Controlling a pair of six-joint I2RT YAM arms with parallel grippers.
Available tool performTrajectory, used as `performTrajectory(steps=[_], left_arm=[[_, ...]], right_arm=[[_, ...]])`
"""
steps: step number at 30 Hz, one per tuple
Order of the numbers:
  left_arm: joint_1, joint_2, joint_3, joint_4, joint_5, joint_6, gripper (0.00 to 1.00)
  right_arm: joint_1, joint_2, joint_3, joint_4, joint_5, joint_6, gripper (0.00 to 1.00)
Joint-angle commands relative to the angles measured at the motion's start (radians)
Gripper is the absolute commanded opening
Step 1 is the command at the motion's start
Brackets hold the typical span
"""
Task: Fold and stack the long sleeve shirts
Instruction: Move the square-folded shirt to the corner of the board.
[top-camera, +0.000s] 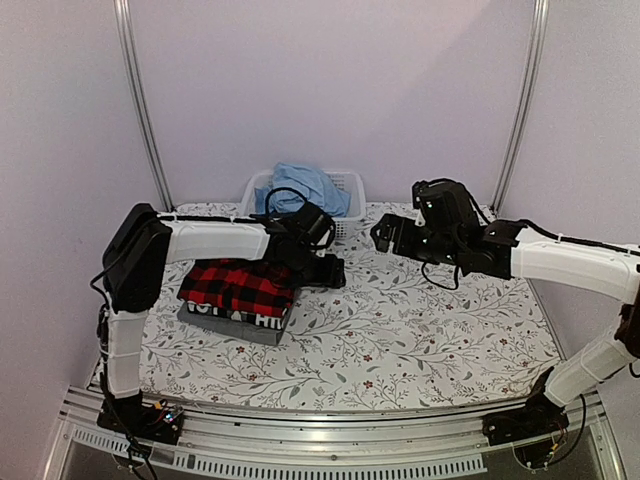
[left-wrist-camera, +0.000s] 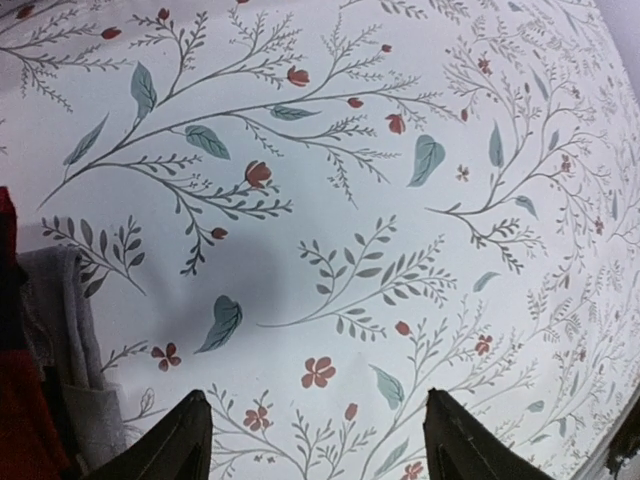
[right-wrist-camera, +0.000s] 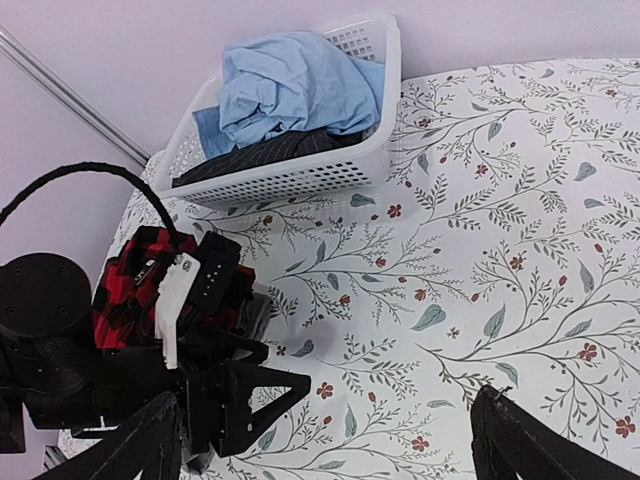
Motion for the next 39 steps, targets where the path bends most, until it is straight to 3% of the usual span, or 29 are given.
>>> performTrajectory(steps=[1, 7, 13, 29, 39], left_arm=[[-0.002, 0.09, 0.068, -0.038, -0.065, -0.006, 0.72], [0.012, 0.15, 0.076, -0.034, -0.087, -0.025, 0.73], [0.044, 0.129, -0.01, -0.005, -0.098, -0.039, 0.73], [0.244, -0.101, -0.376, 0.113, -0.09, 0.006, 0.72], [0.402, -0.208, -0.514, 0.123, -0.06, 0.082, 0.72]], right_arm=[[-0.004, -0.059, -0.047, -0.02, 0.069, 0.022, 0.99], [-0.005, -0.116, -0.098, -0.021, 0.098, 0.027, 0.99], [-0.005, -0.141, -0.131, -0.022, 0.101, 0.031, 0.99], [-0.005, -0.105, -0.142, -0.002, 0.085, 0.04, 0.99], [-0.006, -0.09, -0.155, 0.019, 0.071, 0.038, 0.99]])
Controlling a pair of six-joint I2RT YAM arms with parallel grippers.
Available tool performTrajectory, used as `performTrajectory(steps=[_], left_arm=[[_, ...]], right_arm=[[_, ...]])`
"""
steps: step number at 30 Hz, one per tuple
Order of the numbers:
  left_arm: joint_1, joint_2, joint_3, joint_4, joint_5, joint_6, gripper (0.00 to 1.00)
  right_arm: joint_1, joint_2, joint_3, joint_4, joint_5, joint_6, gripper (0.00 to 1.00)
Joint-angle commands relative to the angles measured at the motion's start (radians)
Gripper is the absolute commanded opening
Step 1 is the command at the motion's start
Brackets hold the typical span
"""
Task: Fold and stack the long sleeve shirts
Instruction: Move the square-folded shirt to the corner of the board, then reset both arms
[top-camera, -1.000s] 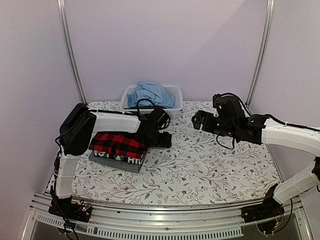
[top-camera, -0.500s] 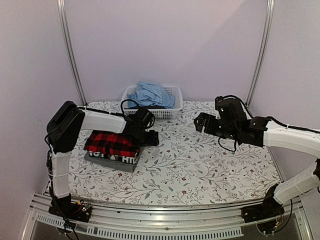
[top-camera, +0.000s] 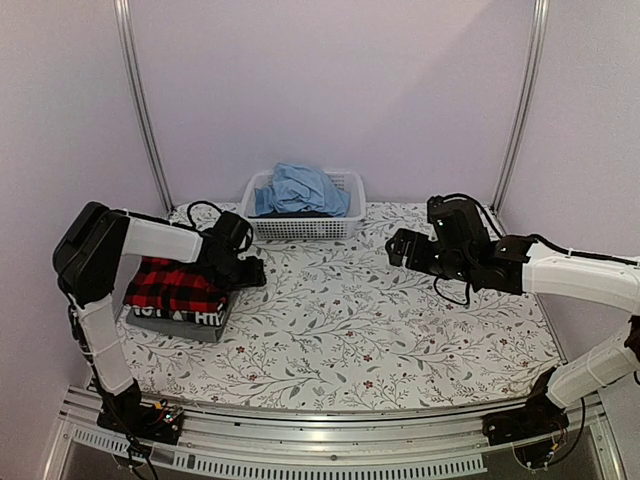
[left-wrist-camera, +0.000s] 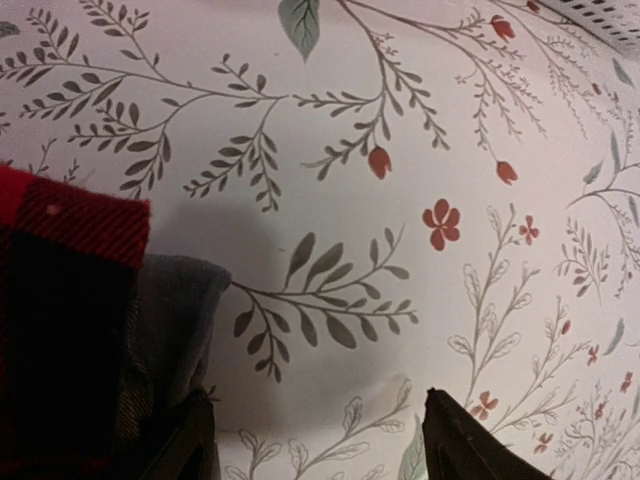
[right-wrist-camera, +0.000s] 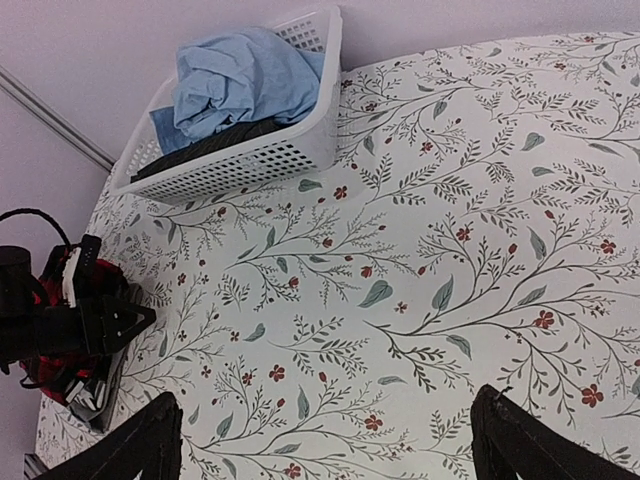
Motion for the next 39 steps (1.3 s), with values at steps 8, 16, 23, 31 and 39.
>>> performTrajectory(steps=[8, 16, 23, 31, 39], left_arm=[[0.148, -0.096, -0.118, -0.072, 0.022, 0.064, 0.72], [0.158, -0.139, -0.079, -0.072, 0.09, 0.084, 0.72], [0.111, -0.2, -0.035, -0.055, 0.135, 0.124, 0.72], [0.026, -0.293, 0.015, -0.031, 0.181, 0.16, 0.72], [-0.034, -0.417, 0.034, 0.034, 0.26, 0.189, 0.78]], right_arm=[[-0.006, -0.006, -0.036, 0.03, 0.0, -0.004, 0.99], [-0.006, -0.021, -0.049, 0.03, -0.001, -0.016, 0.99], [-0.006, -0.034, -0.035, 0.005, 0.01, -0.039, 0.99], [-0.005, -0.071, -0.025, -0.009, 0.028, -0.058, 0.99], [-0.005, -0.099, 0.01, -0.013, 0.046, -0.093, 0.99]])
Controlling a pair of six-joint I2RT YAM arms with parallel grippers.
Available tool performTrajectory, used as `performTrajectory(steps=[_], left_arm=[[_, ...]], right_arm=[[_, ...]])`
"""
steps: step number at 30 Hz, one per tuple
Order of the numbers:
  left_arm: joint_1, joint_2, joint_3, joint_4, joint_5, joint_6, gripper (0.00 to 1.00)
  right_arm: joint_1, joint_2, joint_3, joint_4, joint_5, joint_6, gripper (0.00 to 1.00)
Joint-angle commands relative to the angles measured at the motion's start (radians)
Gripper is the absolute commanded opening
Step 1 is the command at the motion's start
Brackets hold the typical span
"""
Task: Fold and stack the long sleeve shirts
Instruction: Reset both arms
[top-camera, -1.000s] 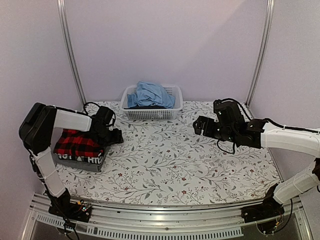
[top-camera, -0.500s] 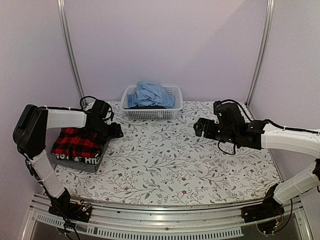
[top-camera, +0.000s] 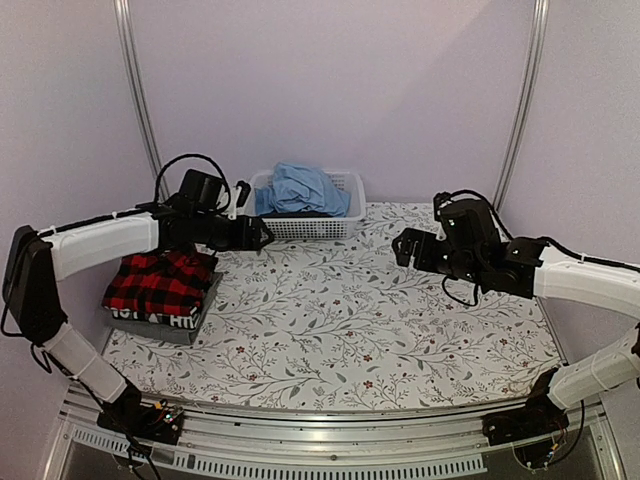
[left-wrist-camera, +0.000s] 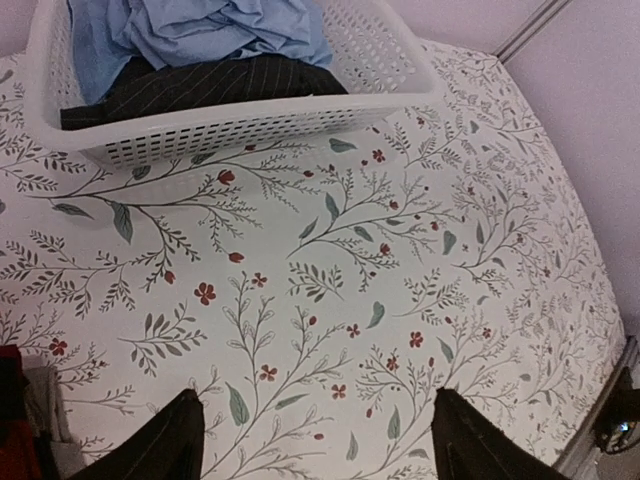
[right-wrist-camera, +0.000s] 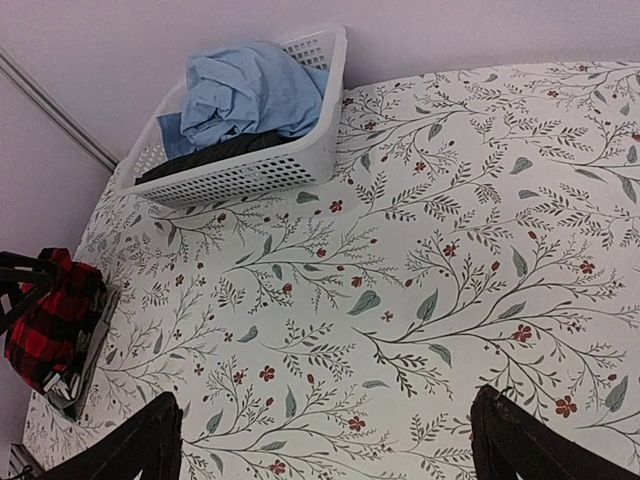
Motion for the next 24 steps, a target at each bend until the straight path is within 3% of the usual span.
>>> performTrajectory(steps=[1, 9, 11, 19, 24], left_arm=[[-0.022, -0.094, 0.019, 0.067, 0.062, 0.026, 0.79], [-0.038, -0.24, -0.045, 0.14, 0.085, 0.017, 0.84], [-0.04, -0.274, -0.071, 0.158, 0.086, 0.014, 0.91], [-0.042, -0.372, -0.148, 0.227, 0.081, 0.002, 0.99], [-0.042, -0.392, -0.172, 0.254, 0.07, -0.015, 1.0]], right_arm=[[-0.006, -0.034, 0.05, -0.012, 0.032, -0.039, 0.99], [-0.004, -0.072, 0.1, -0.024, 0.021, -0.08, 0.99], [-0.005, -0.088, 0.104, -0.025, 0.023, -0.086, 0.99], [-0.006, -0.176, 0.083, -0.028, 0.05, -0.092, 0.99], [-0.005, -0.224, 0.06, -0.028, 0.08, -0.092, 0.99]])
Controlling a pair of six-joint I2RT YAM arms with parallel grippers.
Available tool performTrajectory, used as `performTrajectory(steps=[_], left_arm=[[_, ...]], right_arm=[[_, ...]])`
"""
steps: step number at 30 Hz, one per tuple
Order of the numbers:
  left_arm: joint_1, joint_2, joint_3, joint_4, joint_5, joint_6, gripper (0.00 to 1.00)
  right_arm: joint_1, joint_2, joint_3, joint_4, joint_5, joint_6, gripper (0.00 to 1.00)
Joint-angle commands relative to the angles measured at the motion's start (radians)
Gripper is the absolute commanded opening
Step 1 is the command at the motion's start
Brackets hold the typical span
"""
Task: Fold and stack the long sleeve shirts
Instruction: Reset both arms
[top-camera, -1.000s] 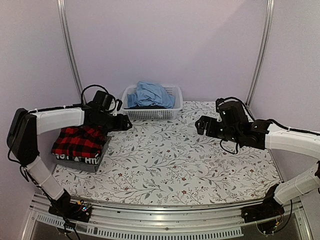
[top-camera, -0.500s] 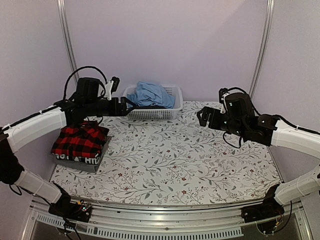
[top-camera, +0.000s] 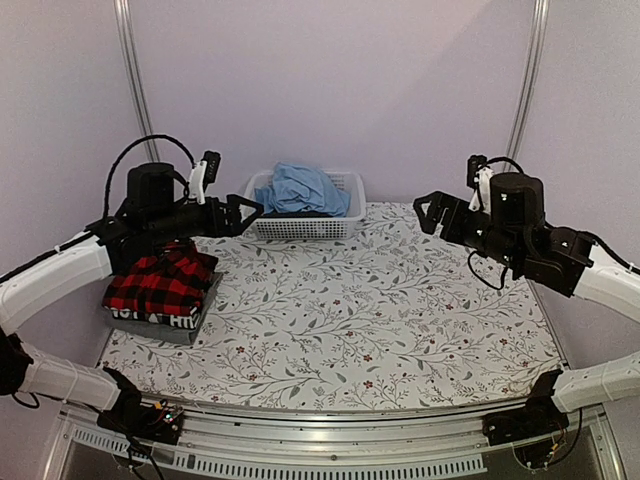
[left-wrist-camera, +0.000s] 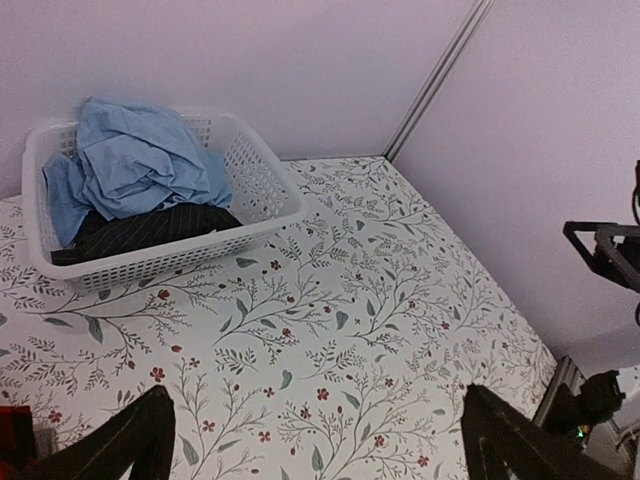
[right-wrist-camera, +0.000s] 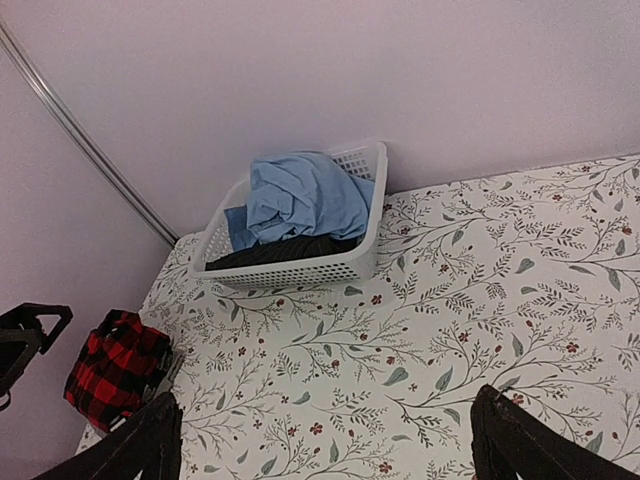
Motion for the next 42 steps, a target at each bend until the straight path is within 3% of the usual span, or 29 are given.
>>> performTrajectory(steps=[1, 42], left_arm=[[-0.011, -0.024, -0.025, 0.062, -0.006, -0.014, 1.0], [-0.035, -0.016, -0.029, 0.069, -0.022, -0.018, 1.0]], right_arm=[[-0.005, -0.046, -0.017, -0.008, 0.049, -0.013, 0.99], [-0.006, -0.035, -0.021, 0.009, 0.051, -0.007, 0.99]])
